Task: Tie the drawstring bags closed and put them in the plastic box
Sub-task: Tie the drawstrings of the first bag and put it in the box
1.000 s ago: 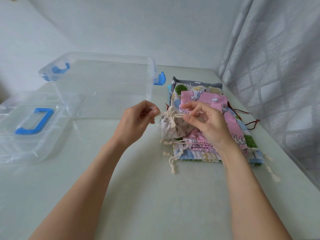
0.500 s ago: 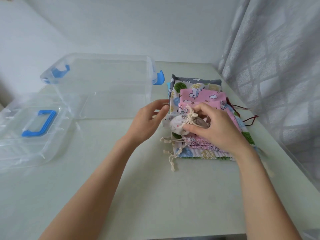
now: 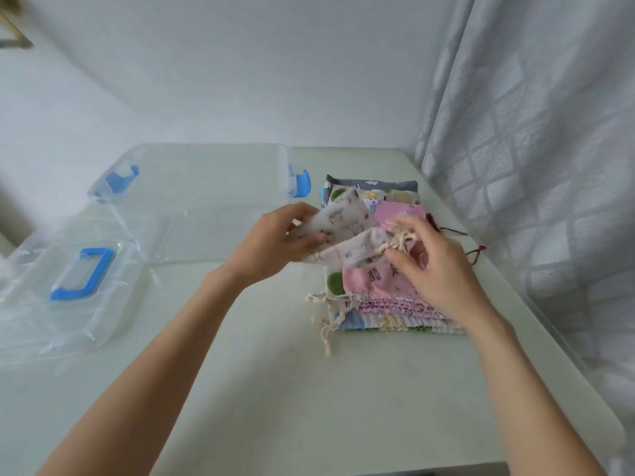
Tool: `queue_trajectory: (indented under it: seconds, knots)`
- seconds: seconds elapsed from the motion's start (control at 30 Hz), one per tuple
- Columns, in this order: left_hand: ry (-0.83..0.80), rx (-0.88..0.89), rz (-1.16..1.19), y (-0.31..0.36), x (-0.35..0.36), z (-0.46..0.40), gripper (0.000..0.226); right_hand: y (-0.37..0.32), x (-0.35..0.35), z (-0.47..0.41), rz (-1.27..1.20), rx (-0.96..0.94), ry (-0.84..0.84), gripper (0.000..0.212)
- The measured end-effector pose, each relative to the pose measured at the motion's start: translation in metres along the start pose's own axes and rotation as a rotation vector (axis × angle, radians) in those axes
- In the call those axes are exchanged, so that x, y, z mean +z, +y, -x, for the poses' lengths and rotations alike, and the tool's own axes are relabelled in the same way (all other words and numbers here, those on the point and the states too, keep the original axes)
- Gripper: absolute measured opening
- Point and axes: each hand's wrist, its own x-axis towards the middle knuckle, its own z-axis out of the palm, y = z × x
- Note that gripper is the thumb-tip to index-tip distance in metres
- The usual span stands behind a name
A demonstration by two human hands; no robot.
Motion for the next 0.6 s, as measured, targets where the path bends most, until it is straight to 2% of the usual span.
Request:
queue_trajectory:
  seconds: [0.07,0.13,0.23,0.3,0.37,0.47,0.6]
  knots:
    - [0.172,0.044,0.161,0.005,-0.029,0.01,0.031,-0.019,-0.001,-0.03,-0.067,-0.101,-0.022,0.039]
    - [0.327,0.068,0.166,0.001,-0.06,0.012,0.031,-0.039,0.012,-0.07,-0.08,-0.244,-0.02,0.031]
    - [0.492,0.062,-0.013,-0.024,-0.101,0.0,0.02,-0.064,0.047,-0.13,-0.128,-0.331,-0.003,0.031]
    - [0.521,0.011,-0.208,-0.043,-0.127,-0.012,0.015,-0.072,0.072,-0.163,-0.112,-0.311,-0.005,0.034]
    - [0.478,-0.102,-0.4,-0.061,-0.149,-0.024,0.009,-0.073,0.094,-0.187,-0.091,-0.292,-0.072,0.032]
    - [0.317,-0.294,-0.584,-0.082,-0.17,-0.034,0.016,-0.072,0.116,-0.206,-0.056,-0.259,-0.241,0.025]
    - [0.166,-0.376,-0.557,-0.106,-0.182,-0.036,0.023,-0.072,0.132,-0.219,0.109,-0.258,-0.411,0.026]
